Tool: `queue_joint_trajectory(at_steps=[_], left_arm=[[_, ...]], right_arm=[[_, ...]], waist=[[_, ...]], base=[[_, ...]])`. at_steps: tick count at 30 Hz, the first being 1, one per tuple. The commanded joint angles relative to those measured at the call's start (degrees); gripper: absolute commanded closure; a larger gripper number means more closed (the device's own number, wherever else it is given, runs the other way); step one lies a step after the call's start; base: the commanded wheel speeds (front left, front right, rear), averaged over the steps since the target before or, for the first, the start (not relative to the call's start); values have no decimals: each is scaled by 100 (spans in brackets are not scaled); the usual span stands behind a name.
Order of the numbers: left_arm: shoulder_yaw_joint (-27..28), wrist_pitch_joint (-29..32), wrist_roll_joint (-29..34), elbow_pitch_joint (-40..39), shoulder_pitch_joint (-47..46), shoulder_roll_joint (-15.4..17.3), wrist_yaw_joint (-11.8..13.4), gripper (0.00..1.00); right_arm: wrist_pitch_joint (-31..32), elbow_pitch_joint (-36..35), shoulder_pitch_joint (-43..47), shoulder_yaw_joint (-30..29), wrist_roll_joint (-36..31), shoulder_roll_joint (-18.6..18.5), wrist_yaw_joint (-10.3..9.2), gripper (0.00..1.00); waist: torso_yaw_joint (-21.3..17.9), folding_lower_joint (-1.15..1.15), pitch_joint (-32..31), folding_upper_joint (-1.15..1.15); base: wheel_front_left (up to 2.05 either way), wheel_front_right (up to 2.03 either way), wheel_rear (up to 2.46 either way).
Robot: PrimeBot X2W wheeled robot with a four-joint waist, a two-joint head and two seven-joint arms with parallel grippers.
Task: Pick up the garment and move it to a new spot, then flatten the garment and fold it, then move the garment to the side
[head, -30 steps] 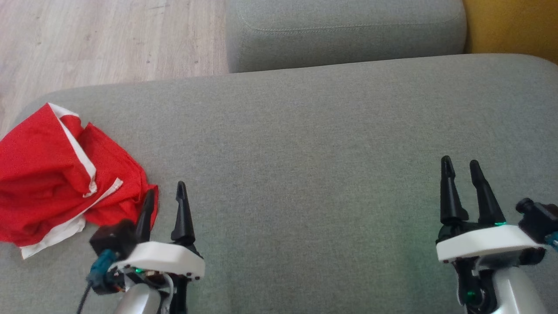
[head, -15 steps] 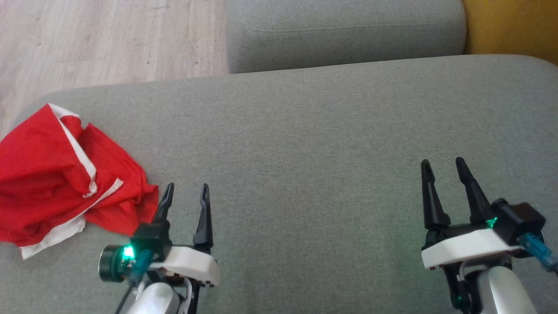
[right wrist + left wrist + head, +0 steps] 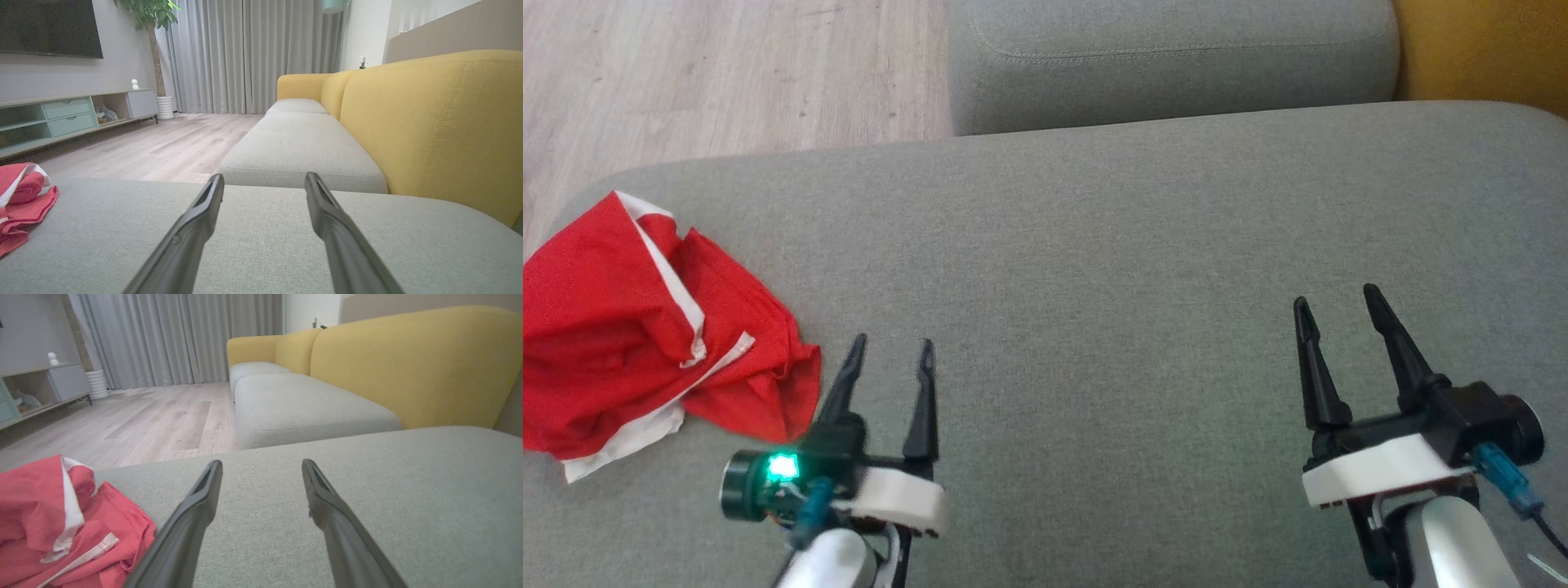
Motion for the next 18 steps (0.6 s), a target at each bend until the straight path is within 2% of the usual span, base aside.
queue_joint_trajectory(at_steps=[1,9,14,16,18], left_arm=[[280,-78,-81,-222,-170,7,53,0],[761,-196,-125,-408,127,-202,-189,0],[1094,-280,-147,-310,347,-467,-613,0],[1170,-330,63,-153,388,-554,-818,0],[1201,-363,214,-51,399,-613,-901,0]], right_arm=[[-101,-248,-94,127,-77,-45,-4,0],[-219,-218,33,36,424,-47,-4,0],[-304,-59,72,15,486,-49,-4,0],[-355,61,87,68,478,-50,-4,0],[-388,110,81,98,405,-51,-4,0]], waist=[[3,0,1,0],[6,0,14,0],[9,0,11,0],[10,0,0,0],[10,0,-2,0]], base=[[0,0,0],[0,0,0],[0,0,0],[0,0,0],[0,0,0]])
